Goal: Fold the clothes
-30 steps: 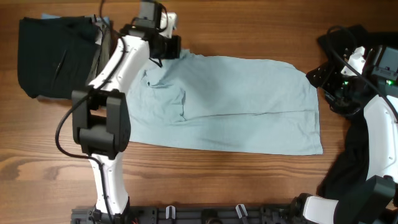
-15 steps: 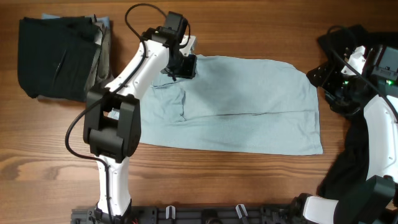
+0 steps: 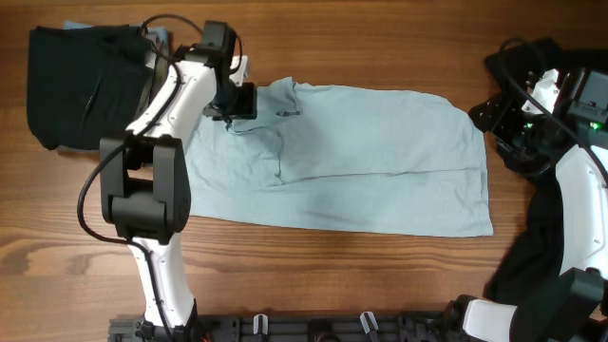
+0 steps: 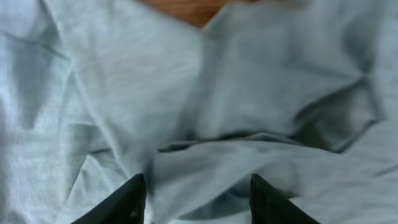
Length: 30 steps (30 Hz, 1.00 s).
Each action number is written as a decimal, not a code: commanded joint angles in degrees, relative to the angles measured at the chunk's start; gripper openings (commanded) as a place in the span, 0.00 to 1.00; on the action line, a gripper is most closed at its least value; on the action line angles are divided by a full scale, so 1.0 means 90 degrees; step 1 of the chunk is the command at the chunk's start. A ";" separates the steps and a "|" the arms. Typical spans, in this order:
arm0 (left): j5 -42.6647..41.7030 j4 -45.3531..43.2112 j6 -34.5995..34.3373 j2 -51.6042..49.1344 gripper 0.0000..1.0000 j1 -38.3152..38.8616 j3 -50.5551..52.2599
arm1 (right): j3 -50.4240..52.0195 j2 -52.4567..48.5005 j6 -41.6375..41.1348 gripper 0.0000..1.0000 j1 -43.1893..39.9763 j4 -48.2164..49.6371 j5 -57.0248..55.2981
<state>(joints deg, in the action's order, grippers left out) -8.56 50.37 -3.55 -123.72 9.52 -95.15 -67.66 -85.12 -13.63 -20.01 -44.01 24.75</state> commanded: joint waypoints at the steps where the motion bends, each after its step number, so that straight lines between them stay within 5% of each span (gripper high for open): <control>1: 0.0034 -0.0233 0.0012 0.0175 0.53 -0.0024 0.0350 | 0.0007 0.0017 -0.0058 0.72 0.0027 0.0032 -0.0092; 3: 0.0034 -0.0323 0.0012 0.0175 0.47 -0.0024 0.0432 | 0.0007 0.0017 -0.0061 0.72 0.0027 0.0032 -0.0092; 5: 0.0034 -0.0321 0.0012 0.0175 0.24 -0.0034 0.0435 | 0.0007 0.0017 -0.0061 0.72 0.0027 0.0032 -0.0092; 8: 0.0036 -0.0318 0.0012 0.0199 0.05 -0.0068 0.0427 | 0.0007 0.0017 -0.0058 0.72 0.0027 0.0041 -0.0092; 20: 0.0119 -0.1086 0.0010 0.0811 0.04 -0.0386 0.0022 | 0.0007 0.0017 -0.0056 0.75 0.0027 0.0714 -0.0221; 30: 0.0248 -0.2030 0.0010 0.1110 0.04 -0.0440 0.0022 | 0.0007 -0.0228 -0.0024 0.75 0.0027 0.1858 -0.1860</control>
<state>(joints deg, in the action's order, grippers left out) -7.22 32.18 -3.55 -114.61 5.80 -94.43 -67.66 -85.27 -13.82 -20.01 -29.36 14.66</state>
